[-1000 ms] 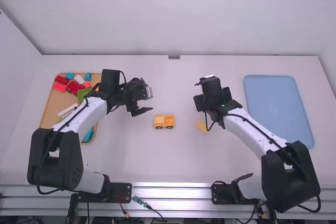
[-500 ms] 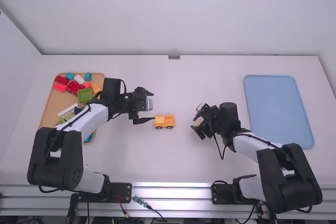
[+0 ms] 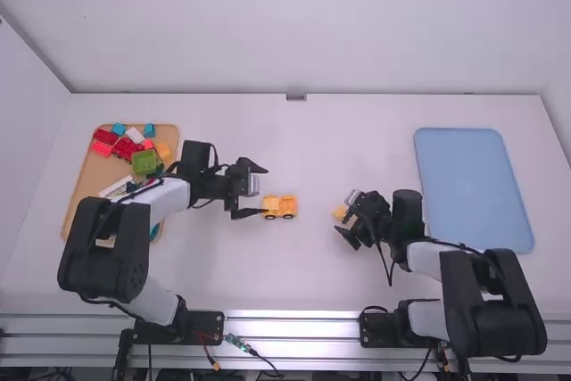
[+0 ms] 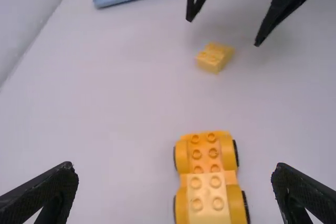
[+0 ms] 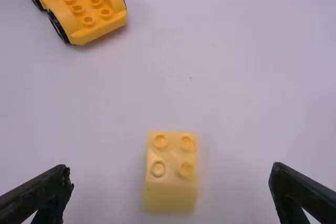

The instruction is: Assemble lego blocks to make yellow taxi

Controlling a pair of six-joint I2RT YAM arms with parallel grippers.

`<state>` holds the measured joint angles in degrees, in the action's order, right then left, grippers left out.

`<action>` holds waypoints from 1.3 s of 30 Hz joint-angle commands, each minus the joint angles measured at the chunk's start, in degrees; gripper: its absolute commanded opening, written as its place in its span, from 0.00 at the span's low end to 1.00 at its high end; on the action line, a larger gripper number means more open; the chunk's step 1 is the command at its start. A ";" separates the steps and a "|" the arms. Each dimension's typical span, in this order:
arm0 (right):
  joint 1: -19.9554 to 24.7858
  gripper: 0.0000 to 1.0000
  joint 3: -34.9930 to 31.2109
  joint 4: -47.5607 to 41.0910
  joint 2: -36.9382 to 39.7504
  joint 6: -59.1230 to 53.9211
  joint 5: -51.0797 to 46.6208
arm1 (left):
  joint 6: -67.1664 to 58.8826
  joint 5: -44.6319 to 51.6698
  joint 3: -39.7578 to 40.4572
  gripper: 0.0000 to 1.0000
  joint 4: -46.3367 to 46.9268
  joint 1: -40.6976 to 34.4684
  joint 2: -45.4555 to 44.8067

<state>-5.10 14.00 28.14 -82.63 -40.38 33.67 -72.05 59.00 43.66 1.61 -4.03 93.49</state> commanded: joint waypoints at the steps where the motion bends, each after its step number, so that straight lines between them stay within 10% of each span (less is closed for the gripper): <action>1: 1.86 0.99 -0.37 0.55 0.52 -5.70 6.60 | -0.68 4.04 1.88 0.99 0.31 -0.48 2.01; 18: 2.43 1.00 3.61 20.55 -24.92 -3.15 10.01 | -0.63 3.13 1.70 0.99 -1.27 -0.79 4.30; 30: 1.03 0.71 6.91 20.28 -28.92 -1.86 9.99 | -0.63 3.13 1.70 0.99 -1.49 -0.87 4.30; 39: 0.98 0.69 4.15 21.59 -26.49 -1.57 9.60 | -0.63 3.10 1.70 0.99 -1.68 -0.46 4.30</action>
<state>-4.12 19.18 50.04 -110.17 -42.26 43.77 -73.10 61.28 44.29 -0.14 -4.51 97.17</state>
